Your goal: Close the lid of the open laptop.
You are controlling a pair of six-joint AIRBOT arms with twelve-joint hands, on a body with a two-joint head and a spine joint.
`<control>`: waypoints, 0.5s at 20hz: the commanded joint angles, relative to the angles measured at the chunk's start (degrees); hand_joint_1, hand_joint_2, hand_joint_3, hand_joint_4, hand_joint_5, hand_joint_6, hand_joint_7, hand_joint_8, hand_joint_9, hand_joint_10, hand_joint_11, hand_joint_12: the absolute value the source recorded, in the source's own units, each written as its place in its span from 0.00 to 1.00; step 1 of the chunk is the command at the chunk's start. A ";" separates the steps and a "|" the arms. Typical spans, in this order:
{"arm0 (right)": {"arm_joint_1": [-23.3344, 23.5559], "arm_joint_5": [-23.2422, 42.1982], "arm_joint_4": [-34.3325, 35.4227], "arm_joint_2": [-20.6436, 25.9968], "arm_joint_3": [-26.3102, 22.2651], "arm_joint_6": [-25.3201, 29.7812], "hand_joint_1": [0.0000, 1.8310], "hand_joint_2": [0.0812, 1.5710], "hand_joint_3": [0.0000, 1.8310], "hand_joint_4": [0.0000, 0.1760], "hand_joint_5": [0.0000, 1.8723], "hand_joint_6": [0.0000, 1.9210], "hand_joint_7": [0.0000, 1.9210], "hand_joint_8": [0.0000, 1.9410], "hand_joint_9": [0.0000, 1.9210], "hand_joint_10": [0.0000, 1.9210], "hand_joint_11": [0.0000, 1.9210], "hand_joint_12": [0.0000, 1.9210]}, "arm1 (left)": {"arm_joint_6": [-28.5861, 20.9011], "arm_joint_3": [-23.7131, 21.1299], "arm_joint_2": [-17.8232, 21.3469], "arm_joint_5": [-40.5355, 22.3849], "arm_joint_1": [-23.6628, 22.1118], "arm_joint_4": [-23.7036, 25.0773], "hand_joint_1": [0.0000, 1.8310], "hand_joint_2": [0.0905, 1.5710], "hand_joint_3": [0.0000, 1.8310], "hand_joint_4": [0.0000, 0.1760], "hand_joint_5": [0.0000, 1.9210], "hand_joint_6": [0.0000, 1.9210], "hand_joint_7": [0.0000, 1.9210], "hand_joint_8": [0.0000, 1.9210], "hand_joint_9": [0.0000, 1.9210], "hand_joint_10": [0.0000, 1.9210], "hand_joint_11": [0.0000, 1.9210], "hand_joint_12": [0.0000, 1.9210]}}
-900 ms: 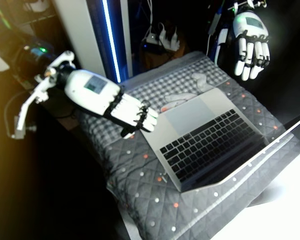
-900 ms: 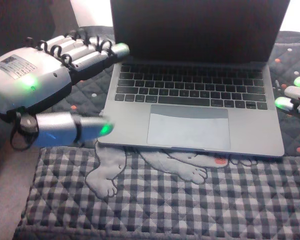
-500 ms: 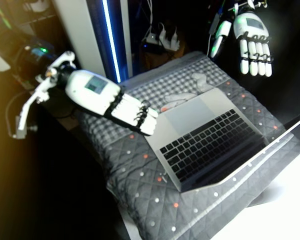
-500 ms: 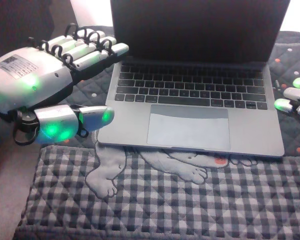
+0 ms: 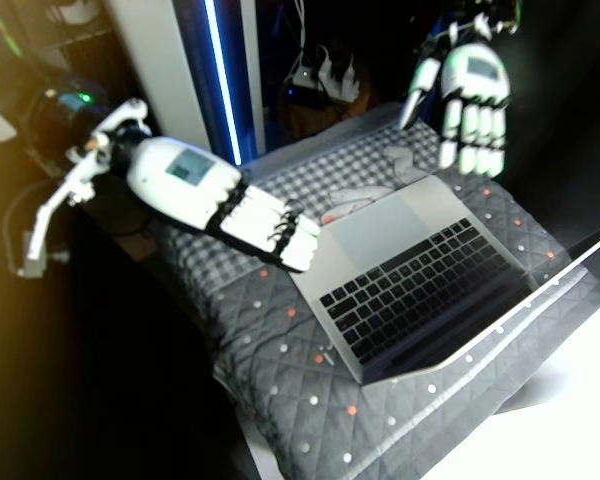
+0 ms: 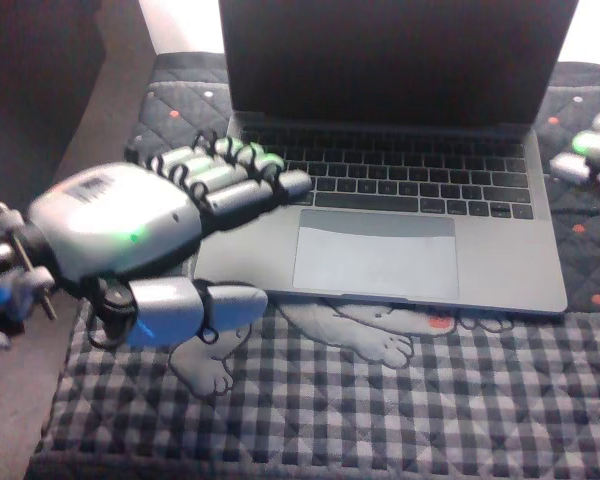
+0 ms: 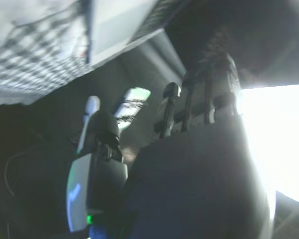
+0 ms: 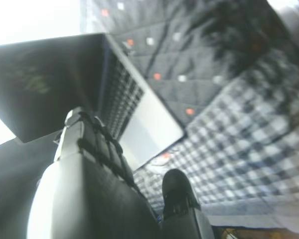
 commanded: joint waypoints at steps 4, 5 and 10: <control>2.06 6.69 0.66 0.51 0.24 -1.34 0.20 0.90 0.02 0.00 0.00 0.00 0.00 0.00 0.00 0.00 0.00 0.00 | -2.04 1.85 -3.11 -3.20 0.79 -0.05 0.10 0.87 0.01 0.28 0.00 0.00 0.02 0.01 0.01 0.00 0.00 0.00; 2.66 6.69 0.66 0.51 0.24 -1.67 0.21 0.90 0.02 0.00 0.00 0.00 0.00 0.00 0.00 0.00 0.00 0.00 | -2.20 2.28 -3.85 -2.59 1.13 -0.08 0.13 0.86 0.00 0.25 0.01 0.00 0.03 0.01 0.01 0.00 0.00 0.00; 5.85 6.70 0.62 0.56 0.18 -3.25 0.09 0.91 0.01 0.00 0.00 0.00 0.00 0.00 0.00 0.00 0.00 0.00 | -2.67 3.15 -5.48 -1.24 2.20 -0.49 0.08 0.87 0.01 0.14 0.00 0.00 0.02 0.00 0.01 0.00 0.00 0.00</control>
